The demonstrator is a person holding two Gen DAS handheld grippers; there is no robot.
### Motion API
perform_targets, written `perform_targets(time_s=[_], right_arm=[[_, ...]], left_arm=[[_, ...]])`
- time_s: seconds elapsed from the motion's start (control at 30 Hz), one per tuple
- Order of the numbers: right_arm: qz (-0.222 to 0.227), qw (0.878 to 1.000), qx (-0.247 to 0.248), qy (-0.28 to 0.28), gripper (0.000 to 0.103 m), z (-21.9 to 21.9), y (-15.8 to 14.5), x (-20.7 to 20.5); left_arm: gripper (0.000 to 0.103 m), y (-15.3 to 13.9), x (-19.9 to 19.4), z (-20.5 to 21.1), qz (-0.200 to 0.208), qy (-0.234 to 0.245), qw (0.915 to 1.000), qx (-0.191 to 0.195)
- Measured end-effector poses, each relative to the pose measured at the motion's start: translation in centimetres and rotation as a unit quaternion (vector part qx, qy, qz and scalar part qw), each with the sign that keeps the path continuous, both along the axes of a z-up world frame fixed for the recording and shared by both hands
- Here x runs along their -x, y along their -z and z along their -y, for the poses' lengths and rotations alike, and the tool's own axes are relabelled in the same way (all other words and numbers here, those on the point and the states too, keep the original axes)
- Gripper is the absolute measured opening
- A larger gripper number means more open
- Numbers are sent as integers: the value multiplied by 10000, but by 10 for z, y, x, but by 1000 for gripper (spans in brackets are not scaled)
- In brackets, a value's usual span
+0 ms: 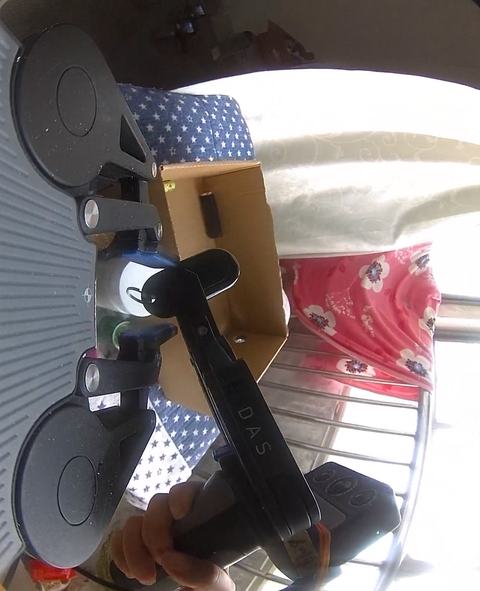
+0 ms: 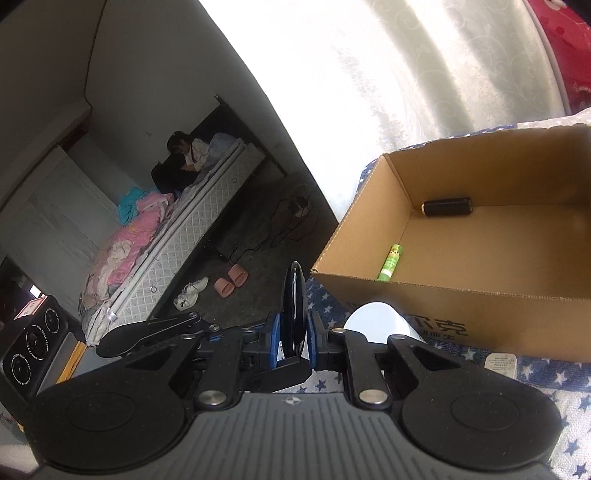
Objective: Organize rigid objects
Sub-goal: 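Carry the black key fob into the box and open the right gripper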
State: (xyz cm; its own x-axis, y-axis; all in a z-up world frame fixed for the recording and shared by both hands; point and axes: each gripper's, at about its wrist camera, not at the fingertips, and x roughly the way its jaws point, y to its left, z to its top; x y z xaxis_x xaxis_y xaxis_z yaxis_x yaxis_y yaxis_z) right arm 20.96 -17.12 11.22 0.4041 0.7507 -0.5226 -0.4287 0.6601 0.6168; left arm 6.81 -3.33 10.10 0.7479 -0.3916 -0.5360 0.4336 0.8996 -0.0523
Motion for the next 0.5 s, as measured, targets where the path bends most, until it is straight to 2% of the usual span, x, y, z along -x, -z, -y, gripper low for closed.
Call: perform_targets(time_s=[0.1, 0.33, 0.5], right_arm=[[-262, 9997, 30, -11, 17, -9, 2, -41], [-1104, 9934, 244, 169, 17, -31, 39, -145], [-1419, 9871, 575, 465, 18, -46, 69, -195]], left_arm=[[31, -2, -33, -7, -94, -82, 9999, -65], [32, 22, -137, -18, -829, -389, 9956, -207], [32, 35, -170, -22, -900, -767, 9919, -472]])
